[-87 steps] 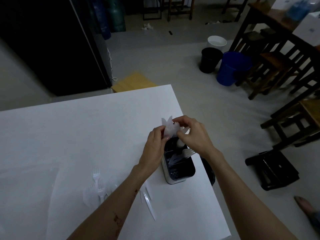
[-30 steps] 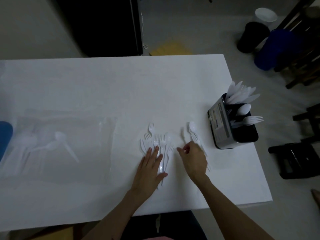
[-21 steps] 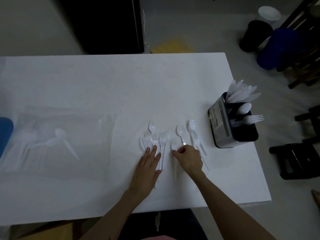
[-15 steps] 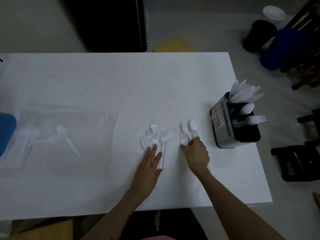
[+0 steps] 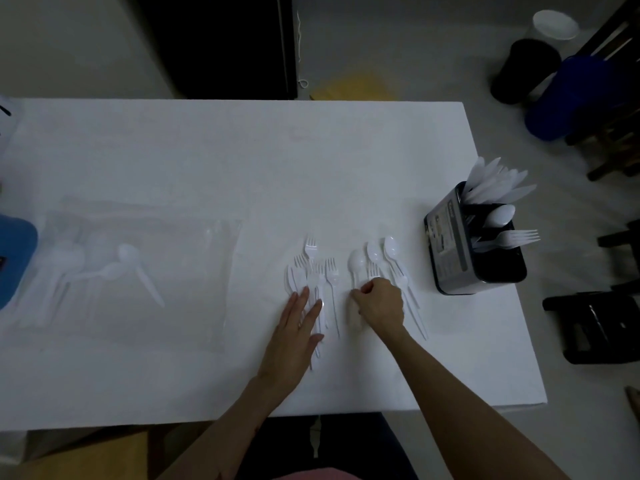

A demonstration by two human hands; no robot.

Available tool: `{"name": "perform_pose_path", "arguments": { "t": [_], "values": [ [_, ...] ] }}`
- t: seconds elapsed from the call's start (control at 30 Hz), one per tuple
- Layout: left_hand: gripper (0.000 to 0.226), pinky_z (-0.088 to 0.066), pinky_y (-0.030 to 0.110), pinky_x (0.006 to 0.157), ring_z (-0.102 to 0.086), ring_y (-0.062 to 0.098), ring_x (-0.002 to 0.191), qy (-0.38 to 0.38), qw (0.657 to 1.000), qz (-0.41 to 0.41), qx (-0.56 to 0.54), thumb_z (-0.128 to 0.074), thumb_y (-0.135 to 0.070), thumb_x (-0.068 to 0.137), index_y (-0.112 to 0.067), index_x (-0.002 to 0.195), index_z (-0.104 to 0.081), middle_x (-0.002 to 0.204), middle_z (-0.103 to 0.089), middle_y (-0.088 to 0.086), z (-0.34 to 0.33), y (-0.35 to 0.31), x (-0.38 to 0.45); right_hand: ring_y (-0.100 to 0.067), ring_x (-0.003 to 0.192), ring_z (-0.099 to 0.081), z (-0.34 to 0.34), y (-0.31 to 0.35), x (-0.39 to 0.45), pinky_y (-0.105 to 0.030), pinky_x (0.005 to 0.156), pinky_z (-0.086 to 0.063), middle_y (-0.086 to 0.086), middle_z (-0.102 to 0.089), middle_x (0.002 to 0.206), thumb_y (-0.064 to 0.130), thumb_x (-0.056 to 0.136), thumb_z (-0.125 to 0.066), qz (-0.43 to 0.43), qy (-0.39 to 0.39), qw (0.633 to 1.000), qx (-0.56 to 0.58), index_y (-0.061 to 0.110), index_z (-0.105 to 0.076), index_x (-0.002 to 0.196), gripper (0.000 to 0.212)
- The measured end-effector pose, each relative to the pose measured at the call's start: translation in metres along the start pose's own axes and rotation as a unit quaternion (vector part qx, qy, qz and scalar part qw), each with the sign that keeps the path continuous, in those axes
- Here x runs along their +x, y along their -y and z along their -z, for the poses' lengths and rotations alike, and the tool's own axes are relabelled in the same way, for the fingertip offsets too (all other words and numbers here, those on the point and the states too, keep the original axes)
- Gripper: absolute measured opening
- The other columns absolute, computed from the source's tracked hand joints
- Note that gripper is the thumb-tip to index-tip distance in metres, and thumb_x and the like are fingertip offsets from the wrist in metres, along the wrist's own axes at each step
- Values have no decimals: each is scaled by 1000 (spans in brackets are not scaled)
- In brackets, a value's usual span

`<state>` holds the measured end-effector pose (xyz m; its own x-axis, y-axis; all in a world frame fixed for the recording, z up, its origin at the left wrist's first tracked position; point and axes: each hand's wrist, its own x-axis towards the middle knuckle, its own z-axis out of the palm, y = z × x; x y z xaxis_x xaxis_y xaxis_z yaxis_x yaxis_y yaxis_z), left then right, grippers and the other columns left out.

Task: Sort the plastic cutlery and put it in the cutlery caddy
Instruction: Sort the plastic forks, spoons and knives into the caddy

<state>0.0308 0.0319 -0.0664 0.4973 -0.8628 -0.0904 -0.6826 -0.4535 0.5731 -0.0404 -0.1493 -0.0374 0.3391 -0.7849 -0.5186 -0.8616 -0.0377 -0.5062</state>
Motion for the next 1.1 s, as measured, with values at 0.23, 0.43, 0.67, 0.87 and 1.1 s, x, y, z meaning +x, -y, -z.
{"name": "perform_pose_path", "arguments": {
  "t": [0.23,0.43,0.67,0.87,1.1],
  "values": [
    [58,-5,15,117,-11,12,145,-17,999,-3,-38,-52,-28,95,-13,147,-31,155,-21,-1,8,-3,-3,-22,79,-61,11,-5,-8,-34,70,-51,-4,-59,93,20,89,-66,68,-75,994,-24,11,-53,96,18],
    [55,2,0,108,0,-7,139,-29,997,20,-70,-42,-24,99,-13,150,-24,149,-13,-15,9,0,-8,-13,75,-59,-22,7,-23,-25,68,-50,1,-61,88,37,91,-63,152,30,980,-126,16,-55,97,24],
    [47,-16,29,118,-24,20,142,-21,999,-31,-2,-35,-28,99,-4,136,-49,150,-36,10,12,8,-10,-18,74,-64,-9,0,-9,-32,69,-55,-3,-64,81,28,91,-65,97,4,993,-66,12,-56,90,18],
    [39,-37,18,90,-46,13,105,-101,986,124,-47,-67,-25,87,-7,119,-55,114,-52,3,15,-4,-16,-12,71,-61,-19,12,-24,-23,67,-48,5,-59,77,43,89,-66,145,30,986,-71,17,-58,90,27],
    [13,-47,20,72,-57,12,78,-62,958,247,-133,-69,-26,85,-15,88,-62,85,-55,-5,25,0,0,-16,72,-63,-27,17,-23,-24,67,-48,0,-63,78,33,90,-65,111,64,991,-46,16,-58,86,19]
  ]
}}
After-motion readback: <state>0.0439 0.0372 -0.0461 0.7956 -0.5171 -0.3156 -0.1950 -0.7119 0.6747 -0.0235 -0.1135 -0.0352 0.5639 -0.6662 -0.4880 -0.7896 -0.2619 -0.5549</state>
